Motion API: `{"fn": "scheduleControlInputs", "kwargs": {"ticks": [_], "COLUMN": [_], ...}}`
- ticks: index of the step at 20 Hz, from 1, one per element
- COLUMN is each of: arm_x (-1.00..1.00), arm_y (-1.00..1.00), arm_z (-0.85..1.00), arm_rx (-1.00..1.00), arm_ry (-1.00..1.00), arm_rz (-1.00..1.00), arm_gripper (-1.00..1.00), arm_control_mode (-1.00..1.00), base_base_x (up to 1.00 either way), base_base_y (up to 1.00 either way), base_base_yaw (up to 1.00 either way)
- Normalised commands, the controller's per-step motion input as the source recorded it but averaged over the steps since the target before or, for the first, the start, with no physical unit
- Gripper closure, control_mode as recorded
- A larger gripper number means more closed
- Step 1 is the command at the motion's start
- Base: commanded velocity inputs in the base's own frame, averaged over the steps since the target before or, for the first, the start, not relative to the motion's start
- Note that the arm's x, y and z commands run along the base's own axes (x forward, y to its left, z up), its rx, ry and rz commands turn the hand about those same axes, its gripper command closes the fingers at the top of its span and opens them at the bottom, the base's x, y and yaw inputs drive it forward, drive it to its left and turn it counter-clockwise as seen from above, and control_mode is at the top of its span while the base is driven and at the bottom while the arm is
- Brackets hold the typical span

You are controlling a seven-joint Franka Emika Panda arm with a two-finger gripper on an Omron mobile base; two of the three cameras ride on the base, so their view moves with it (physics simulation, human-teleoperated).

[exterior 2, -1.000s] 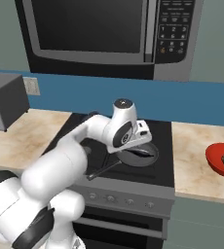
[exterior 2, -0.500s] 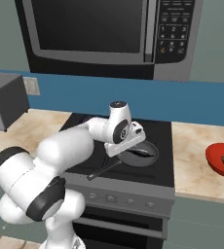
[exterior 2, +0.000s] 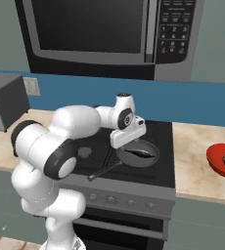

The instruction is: Place the fish on the plate and place the potato on the same plate.

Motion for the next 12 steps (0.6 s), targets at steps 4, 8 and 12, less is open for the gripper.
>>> {"fn": "scheduleControlInputs", "kwargs": {"ticks": [4,8,12], "arm_x": [0.00,0.05,0.21], "arm_y": [0.00,0.00,0.00], "arm_z": [-0.39,-0.30,-0.30], "arm_rx": [0.00,0.00,0.00], "arm_ry": [0.00,0.00,0.00], "arm_rz": [0.08,0.09,0.07], "arm_gripper": [-1.00,-1.00,-1.00], "arm_control_mode": [-1.00,-1.00,-1.00], "base_base_x": [0.00,0.00,0.00], "base_base_y": [0.00,0.00,0.00], "base_base_yaw": [0.00,0.00,0.00]}}
